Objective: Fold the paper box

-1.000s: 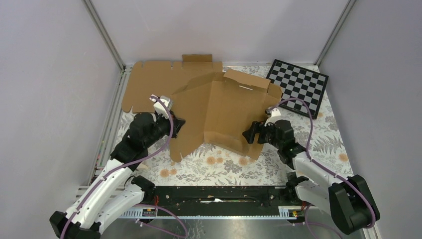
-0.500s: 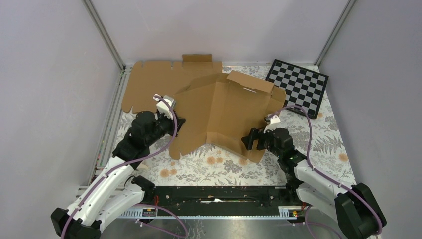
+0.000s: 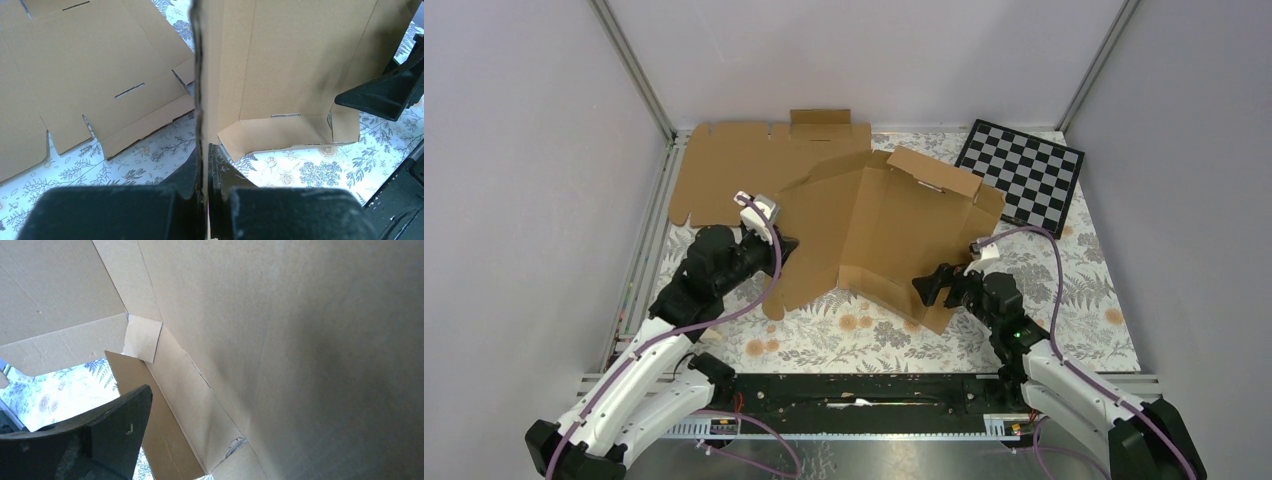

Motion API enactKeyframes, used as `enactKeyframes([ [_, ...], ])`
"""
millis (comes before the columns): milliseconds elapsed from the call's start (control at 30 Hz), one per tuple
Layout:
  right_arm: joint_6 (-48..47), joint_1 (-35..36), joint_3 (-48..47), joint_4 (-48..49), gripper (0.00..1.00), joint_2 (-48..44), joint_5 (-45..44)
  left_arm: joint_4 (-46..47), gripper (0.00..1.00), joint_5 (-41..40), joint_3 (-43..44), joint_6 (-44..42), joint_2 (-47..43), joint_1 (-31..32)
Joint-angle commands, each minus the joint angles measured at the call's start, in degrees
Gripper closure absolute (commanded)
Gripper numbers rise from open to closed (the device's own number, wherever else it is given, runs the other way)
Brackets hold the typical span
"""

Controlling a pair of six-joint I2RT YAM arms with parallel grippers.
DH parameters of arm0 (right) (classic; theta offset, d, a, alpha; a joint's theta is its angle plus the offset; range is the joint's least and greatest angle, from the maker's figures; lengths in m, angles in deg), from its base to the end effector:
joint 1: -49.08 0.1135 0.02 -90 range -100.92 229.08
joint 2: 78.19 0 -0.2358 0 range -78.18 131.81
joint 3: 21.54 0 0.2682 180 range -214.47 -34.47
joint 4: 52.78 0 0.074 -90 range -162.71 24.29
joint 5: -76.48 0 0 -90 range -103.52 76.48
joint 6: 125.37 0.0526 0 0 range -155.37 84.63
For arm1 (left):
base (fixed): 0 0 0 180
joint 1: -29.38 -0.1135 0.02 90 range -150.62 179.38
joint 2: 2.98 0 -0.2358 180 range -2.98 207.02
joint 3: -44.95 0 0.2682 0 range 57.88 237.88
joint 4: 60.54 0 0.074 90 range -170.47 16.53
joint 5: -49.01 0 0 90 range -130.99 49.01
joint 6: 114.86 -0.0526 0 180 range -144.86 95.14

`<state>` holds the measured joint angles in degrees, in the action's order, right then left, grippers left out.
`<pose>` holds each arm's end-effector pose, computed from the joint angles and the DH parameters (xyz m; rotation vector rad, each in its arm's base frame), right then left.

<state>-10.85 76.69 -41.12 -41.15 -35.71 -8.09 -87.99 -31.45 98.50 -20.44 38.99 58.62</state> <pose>0.1901 0.1050 0.1437 -0.1202 1.8230 0.7358 0.1951 -0.1192 0.2906 0.5191 1.8084 -0.5606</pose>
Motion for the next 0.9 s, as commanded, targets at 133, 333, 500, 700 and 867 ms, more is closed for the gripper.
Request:
enactKeyframes([
  [133,0.1,0.4,-4.3,-5.6,0.00,5.1,3.4,5.0,1.00,1.3,-0.1,-0.5,-1.2,0.1],
  [333,-1.8,1.3,-8.5,-11.5,0.00,8.6,2.9,5.0,1.00,-2.5,-0.2,0.9,-1.8,0.1],
  [500,-3.4,6.7,-11.9,-14.1,0.00,12.5,-4.8,5.5,1.00,-4.8,1.3,11.4,-1.2,0.1],
  [700,-5.5,9.7,-13.9,-14.3,0.00,14.7,-9.5,11.5,1.00,-3.5,-1.0,17.9,-1.0,0.0],
  [867,-7.7,11.5,-16.0,-16.1,0.00,17.3,-10.5,11.5,1.00,-4.4,-1.1,16.4,-0.7,0.1],
])
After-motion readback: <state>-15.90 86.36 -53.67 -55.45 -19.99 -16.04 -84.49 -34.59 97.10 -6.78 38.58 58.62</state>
